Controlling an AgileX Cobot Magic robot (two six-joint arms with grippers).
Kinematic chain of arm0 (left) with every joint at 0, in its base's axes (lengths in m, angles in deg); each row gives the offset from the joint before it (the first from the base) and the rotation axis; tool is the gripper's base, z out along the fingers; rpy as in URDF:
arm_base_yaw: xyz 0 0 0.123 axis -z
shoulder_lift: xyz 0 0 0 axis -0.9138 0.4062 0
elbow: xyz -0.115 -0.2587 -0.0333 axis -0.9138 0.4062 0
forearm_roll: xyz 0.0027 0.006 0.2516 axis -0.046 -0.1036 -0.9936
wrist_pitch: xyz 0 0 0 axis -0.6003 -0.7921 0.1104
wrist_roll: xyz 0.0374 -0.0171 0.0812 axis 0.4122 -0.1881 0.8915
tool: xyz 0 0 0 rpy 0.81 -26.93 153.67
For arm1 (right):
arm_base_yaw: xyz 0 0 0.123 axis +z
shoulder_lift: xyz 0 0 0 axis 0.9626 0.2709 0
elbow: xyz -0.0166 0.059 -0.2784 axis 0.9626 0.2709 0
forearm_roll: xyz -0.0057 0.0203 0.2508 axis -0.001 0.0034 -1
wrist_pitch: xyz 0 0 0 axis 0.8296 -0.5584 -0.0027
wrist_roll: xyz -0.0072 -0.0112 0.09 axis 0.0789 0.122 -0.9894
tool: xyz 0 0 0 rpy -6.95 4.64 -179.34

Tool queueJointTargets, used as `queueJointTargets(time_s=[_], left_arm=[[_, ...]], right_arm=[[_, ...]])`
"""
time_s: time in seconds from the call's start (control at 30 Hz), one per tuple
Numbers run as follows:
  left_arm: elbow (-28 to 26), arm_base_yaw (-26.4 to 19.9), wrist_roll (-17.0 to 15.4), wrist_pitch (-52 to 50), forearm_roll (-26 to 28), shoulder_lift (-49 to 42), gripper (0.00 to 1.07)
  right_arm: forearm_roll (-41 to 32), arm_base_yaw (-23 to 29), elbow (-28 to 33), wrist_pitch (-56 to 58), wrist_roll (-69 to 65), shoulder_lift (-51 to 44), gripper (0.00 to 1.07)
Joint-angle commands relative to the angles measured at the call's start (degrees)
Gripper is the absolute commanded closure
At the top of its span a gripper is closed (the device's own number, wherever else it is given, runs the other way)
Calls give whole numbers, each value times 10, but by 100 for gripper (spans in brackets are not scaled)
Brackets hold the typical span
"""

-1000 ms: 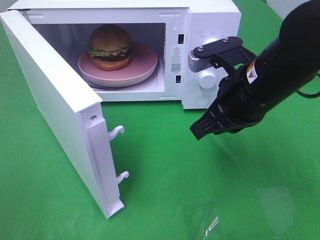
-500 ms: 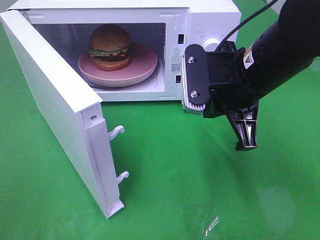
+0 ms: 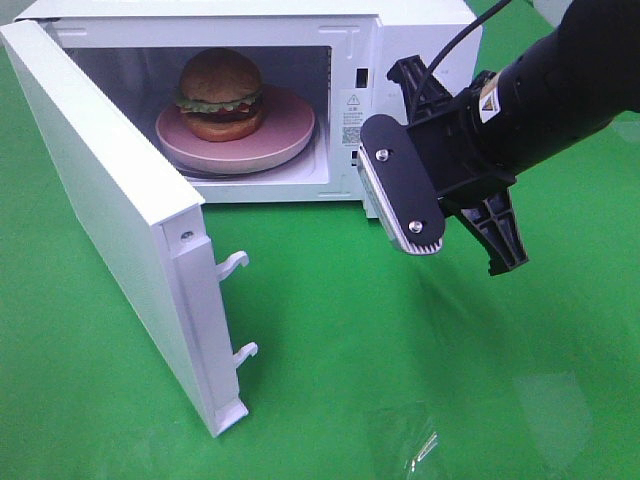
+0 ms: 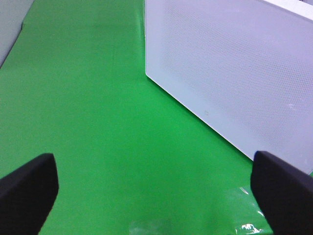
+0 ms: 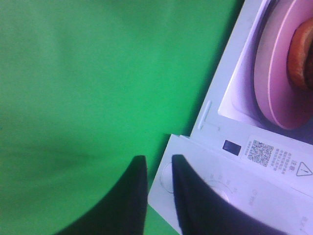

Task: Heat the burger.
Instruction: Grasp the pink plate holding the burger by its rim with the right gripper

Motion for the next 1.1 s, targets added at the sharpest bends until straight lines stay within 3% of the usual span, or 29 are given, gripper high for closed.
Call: queueJointTargets(time_s=[0.03, 0.07, 0.17, 0.2, 0.23, 0.27, 0.33, 0.6, 0.87, 1.1], left_arm=[[2, 2, -2, -3, 1, -4, 7], [2, 2, -2, -3, 1, -4, 7], [2, 2, -2, -3, 1, -4, 7], [2, 2, -2, -3, 1, -4, 7], [2, 2, -2, -3, 1, -4, 7], [2, 2, -2, -3, 1, -4, 7], [2, 2, -2, -3, 1, -4, 7], [2, 2, -2, -3, 1, -4, 7], [2, 2, -2, -3, 1, -4, 7], [2, 2, -2, -3, 1, -4, 7]], right_arm=[[15, -1, -4, -21, -81, -4, 59], [30, -1, -4, -21, -127, -4, 43], [42, -1, -4, -21, -164, -4, 35], [48, -1, -4, -21, -176, -4, 22], [48, -1, -4, -21, -176, -4, 22], [62, -1, -4, -23, -192, -4, 13], [70, -1, -7, -25, -197, -2, 9], [96, 1, -41, -34, -230, 32, 12], [159, 25, -126, -48, -289, 126, 14], [165, 33, -190, -54, -297, 194, 16]])
